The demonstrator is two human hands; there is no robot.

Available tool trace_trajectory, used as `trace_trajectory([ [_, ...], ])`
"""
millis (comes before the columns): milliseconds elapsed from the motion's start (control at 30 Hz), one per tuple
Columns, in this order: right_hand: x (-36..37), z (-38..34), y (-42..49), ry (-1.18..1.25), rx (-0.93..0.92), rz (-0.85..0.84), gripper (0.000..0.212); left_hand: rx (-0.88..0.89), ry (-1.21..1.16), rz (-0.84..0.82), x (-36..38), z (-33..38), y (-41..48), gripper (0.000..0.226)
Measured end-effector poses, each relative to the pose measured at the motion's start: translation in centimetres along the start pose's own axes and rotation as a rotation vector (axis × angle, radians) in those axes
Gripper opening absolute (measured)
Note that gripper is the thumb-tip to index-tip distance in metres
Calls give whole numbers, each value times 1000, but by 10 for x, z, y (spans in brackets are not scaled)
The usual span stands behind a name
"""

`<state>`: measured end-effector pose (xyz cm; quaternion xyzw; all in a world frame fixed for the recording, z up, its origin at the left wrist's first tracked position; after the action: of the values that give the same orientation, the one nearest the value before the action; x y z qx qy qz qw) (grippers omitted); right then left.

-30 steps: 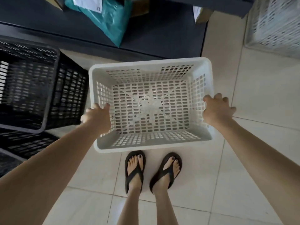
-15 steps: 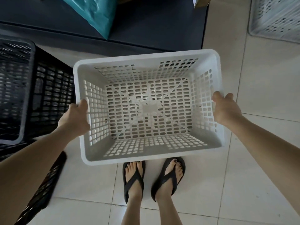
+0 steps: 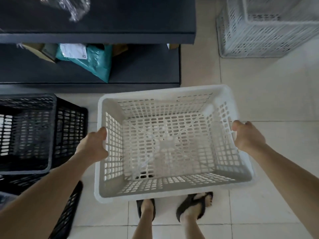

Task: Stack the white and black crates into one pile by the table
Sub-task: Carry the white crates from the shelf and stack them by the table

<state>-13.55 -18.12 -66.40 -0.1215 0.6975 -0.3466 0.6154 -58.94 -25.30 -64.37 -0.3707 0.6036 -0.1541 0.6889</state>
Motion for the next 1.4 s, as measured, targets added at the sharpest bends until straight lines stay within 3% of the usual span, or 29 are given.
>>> trace_trajectory([
  [433,-198,119,-68,38,-14,67,33,63,-3,39,-122,133,-134,35],
  [767,-333,217,-65,83,4,133,26,132,-9,102,-203,270,-172,35],
  [967,-408,264,-27,91,50,106,30,159,-16,131,-257,357,-160,40],
  [1267,-530,297,87,104,27,133,35,117,-90,86,-349,479,-79,75],
  [1400,-585,299,136,93,-24,115,38,131,-69,104,-392,532,-51,71],
])
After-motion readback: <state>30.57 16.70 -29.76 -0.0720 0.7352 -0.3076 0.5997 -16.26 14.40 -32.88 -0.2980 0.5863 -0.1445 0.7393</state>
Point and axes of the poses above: each hand's wrist, its own y-axis towards the middle knuckle, its own x-axis out of the palm, z = x × y, the point moved 5 cm from there along y, towards the middle knuckle, and after that the axes turned 8 degrees about y, right-handed, at the moved point
